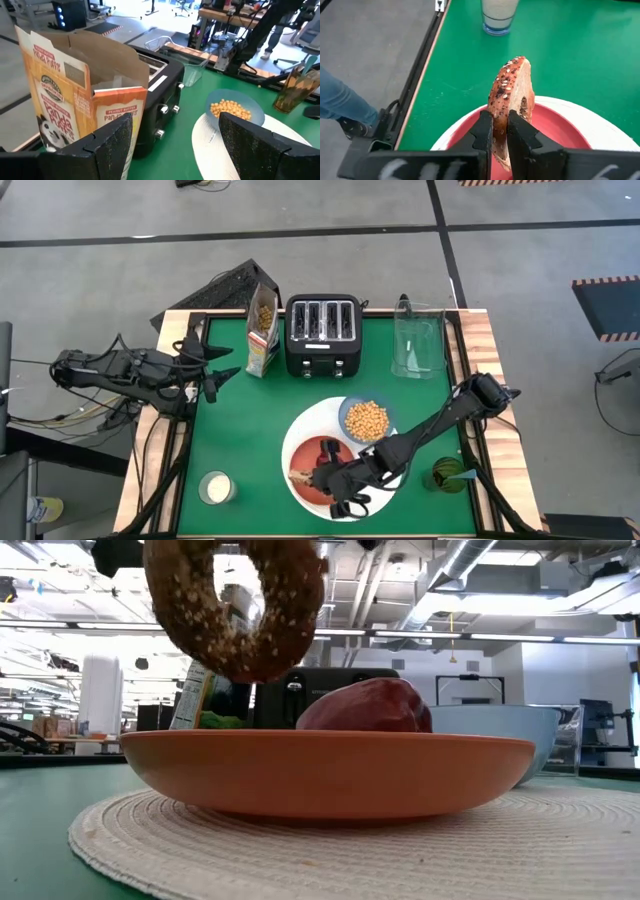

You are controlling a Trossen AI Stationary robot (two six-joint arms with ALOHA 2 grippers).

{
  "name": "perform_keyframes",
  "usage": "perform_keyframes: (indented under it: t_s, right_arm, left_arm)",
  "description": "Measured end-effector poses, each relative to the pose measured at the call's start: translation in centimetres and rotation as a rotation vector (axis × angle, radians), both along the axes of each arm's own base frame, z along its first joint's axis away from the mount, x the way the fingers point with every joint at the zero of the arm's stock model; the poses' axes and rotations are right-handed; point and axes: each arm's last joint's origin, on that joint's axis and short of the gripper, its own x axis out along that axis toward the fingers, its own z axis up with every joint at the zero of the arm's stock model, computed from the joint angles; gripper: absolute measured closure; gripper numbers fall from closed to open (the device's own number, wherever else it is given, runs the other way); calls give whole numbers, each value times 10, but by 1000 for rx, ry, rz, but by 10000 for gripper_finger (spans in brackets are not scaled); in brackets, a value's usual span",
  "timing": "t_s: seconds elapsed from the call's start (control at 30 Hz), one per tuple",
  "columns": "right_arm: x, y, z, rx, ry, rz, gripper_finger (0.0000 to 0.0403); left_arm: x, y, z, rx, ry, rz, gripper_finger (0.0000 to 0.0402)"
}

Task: Arrange a breakfast setting
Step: Put the toasted bread on the orange plate

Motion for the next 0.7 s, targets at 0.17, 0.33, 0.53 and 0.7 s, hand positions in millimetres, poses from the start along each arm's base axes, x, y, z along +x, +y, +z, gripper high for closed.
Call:
perform_keyframes:
  t_s: [0.17,0.33,0.53,0.7]
  right_arm:
    - [10,-5,-11,9,7,-11,348]
    - [22,4,-33,4,47,22,348]
    - [20,4,-34,-39,95,15,348]
    - [19,-2,-37,-69,134,4,348]
  left_arm:
    - [0,0,0,-1,0,1,119]
    - [0,0,0,-2,0,1,119]
    - [0,0,0,-1,0,2,119]
    - [0,0,0,-1,1,2,119]
